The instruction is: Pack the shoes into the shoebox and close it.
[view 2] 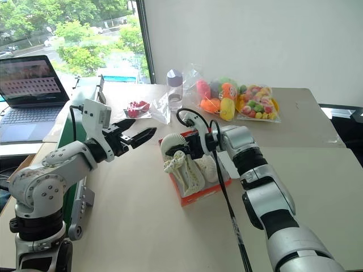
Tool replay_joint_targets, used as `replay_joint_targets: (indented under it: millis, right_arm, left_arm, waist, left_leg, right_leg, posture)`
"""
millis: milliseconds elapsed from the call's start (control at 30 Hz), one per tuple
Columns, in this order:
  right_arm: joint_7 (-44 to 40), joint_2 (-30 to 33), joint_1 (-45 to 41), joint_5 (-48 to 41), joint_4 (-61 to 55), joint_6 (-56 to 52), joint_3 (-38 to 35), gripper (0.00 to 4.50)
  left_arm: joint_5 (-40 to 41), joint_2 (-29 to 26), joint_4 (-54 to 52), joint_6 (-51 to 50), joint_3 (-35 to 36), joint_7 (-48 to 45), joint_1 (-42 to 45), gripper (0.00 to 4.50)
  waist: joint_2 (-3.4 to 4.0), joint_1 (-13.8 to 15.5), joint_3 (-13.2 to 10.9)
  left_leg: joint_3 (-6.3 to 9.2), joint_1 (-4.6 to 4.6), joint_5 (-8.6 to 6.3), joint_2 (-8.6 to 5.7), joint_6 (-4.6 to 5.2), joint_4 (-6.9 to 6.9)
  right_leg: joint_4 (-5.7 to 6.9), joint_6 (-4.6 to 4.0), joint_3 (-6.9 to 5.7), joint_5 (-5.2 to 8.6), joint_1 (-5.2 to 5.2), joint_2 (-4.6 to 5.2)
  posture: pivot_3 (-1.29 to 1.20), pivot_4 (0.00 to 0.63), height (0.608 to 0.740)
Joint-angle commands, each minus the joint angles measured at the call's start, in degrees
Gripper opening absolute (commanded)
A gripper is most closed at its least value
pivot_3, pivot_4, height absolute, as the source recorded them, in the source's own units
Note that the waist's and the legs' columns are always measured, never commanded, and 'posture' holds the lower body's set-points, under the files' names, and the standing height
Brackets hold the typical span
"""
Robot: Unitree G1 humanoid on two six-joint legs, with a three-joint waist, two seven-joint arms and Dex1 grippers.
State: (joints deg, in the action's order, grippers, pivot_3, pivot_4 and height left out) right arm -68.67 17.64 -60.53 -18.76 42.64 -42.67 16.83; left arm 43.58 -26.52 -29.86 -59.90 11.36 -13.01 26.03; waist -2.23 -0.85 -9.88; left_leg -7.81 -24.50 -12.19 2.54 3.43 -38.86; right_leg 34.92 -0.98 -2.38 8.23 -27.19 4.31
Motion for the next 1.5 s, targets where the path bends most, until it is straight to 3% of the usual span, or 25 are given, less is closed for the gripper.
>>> replay_joint_targets:
  millis: [33, 267, 533, 900, 1233, 1500]
  right_arm:
    - [0.2, -0.58, -0.26, 4.38, 4.59, 6.33, 0.5, 0.44]
    - [4.75, -2.1, 0.5, 8.82, 12.43, 12.69, -1.92, 0.44]
    - [5.53, -4.37, 3.61, 8.82, 8.76, 10.01, -3.94, 0.44]
    - [12.3, -6.49, 14.37, 14.77, -3.93, 8.65, 1.53, 0.44]
    - [21.63, -5.18, 17.26, 25.48, -2.35, 14.8, 7.48, 0.44]
    - [23.25, -3.57, 18.68, 29.82, -0.82, 18.44, 10.5, 0.44]
  left_arm:
    - [0.5, -0.31, -3.08, 0.66, 0.62, 0.35, -0.11, 4.5]
    - [0.34, -0.57, -3.45, 0.58, -0.02, 0.42, 0.0, 4.5]
    - [-0.06, -0.72, -2.69, 0.91, -1.26, -0.35, 0.8, 4.5]
    - [-1.03, -1.29, -2.08, 1.12, -1.79, -1.54, 1.49, 4.5]
    - [-1.38, -1.96, -2.29, 1.09, -2.07, -1.94, 1.35, 4.5]
    - [-1.65, -2.02, -2.42, 0.96, -2.56, -2.14, 2.02, 4.5]
  waist:
    - [0.0, 0.04, 0.0]
    - [-0.02, 0.05, 0.01]
    - [-0.02, 0.0, 0.02]
    - [-0.07, 0.01, 0.19]
    - [-0.15, 0.19, 1.33]
    - [-0.14, 0.85, 1.59]
  left_leg:
    - [0.0, 0.0, 0.0, 0.0, 0.0, 0.0]
    - [-0.01, 0.23, -0.13, -0.01, -0.25, 0.0]
    - [0.0, 0.84, -0.28, 0.0, -0.51, 0.04]
    - [-0.01, 1.05, -0.32, 0.02, -0.57, 0.12]
    - [-0.03, 1.3, -0.37, 0.04, -0.69, 0.42]
    - [-0.02, 1.33, -0.38, 0.02, -0.71, 0.43]
  right_leg:
    - [-0.01, 0.01, 0.0, 0.01, 0.0, 0.0]
    - [0.0, 0.17, 0.0, 0.1, 0.22, 0.01]
    - [-0.03, 0.03, 0.0, 0.41, 0.82, 0.04]
    - [-0.02, 0.02, 0.0, 0.46, 0.92, 0.06]
    - [-0.08, -0.16, -0.01, 0.63, 0.99, 0.08]
    - [-0.17, -0.15, -0.01, 0.63, 1.06, 0.13]
  posture:
    - [0.0, 0.15, 0.74]
    - [0.0, 0.15, 0.74]
    - [0.0, 0.15, 0.74]
    - [0.0, 0.15, 0.74]
    - [0.0, 0.15, 0.74]
    - [0.0, 0.15, 0.74]
